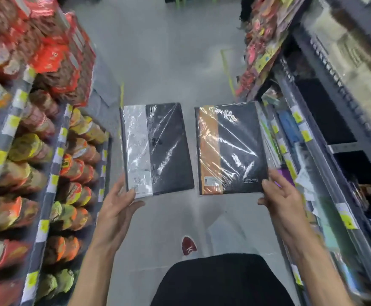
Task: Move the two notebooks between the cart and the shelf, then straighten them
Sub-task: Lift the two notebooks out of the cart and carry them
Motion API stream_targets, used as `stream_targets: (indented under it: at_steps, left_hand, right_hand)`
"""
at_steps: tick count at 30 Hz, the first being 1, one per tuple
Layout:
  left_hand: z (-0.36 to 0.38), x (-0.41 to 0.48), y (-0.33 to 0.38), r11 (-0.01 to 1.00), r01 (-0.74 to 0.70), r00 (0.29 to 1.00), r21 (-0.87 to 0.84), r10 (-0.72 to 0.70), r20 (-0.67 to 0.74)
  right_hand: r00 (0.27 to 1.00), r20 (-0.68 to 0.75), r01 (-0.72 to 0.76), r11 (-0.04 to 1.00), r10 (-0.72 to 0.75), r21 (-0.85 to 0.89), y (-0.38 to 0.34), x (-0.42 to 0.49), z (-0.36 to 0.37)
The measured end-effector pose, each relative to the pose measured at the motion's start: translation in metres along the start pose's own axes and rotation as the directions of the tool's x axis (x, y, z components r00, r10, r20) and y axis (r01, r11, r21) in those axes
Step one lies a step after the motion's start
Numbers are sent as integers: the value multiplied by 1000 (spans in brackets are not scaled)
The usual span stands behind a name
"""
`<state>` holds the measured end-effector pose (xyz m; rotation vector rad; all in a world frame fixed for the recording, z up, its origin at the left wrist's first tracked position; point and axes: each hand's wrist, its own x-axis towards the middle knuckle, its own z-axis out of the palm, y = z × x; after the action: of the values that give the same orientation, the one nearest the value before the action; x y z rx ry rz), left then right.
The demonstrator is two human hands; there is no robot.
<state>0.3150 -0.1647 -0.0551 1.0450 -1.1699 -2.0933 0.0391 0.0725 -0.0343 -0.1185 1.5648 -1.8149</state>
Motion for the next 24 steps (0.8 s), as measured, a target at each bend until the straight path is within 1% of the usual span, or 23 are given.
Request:
stream_targets:
  at_steps: [2,3,5,8,10,13,15,19,20,22,24]
  left_hand:
    - [9,39,8,998,66,998,21,-67,21]
    - [17,58,13,995,97,994,29,-98,45]
    - [36,97,22,988,139,983,61,-145,115]
    - [72,149,30,982,147,968,120,-168,187]
    - [96,183,32,976,154,957,154,-186,222]
    - [137,221,35,950,201,934,241,-260,245]
    - [163,247,37,931,206,896,301,-303,324]
    - [202,295,39,910,254,855,328,-370,365]
    - [210,305,38,895,262,839,362,-396,372]
    - [228,329,36,872,249,794,422,-433,426]
    - [247,353,35,844,258,755,471,-480,446]
  right_hand:
    - [996,-91,-2,999,6,36,-2,13,-3]
    - [988,-153,-4,998,13,58,-1,21,-6]
    - [973,-230,-2,994,26,105,2,37,-14]
    - [942,-334,25,985,34,169,3,61,-24]
    - [915,-398,19,978,68,209,1,78,-29]
    - [884,-458,31,966,93,256,0,98,-37]
    - [866,-490,47,961,97,273,-5,111,-41]
    - [844,-522,78,934,125,349,-7,131,-45]
    - [834,-535,84,928,134,364,-5,134,-47]
    - [800,-579,110,911,156,398,-2,143,-51]
    - [761,-622,126,898,185,421,0,154,-51]
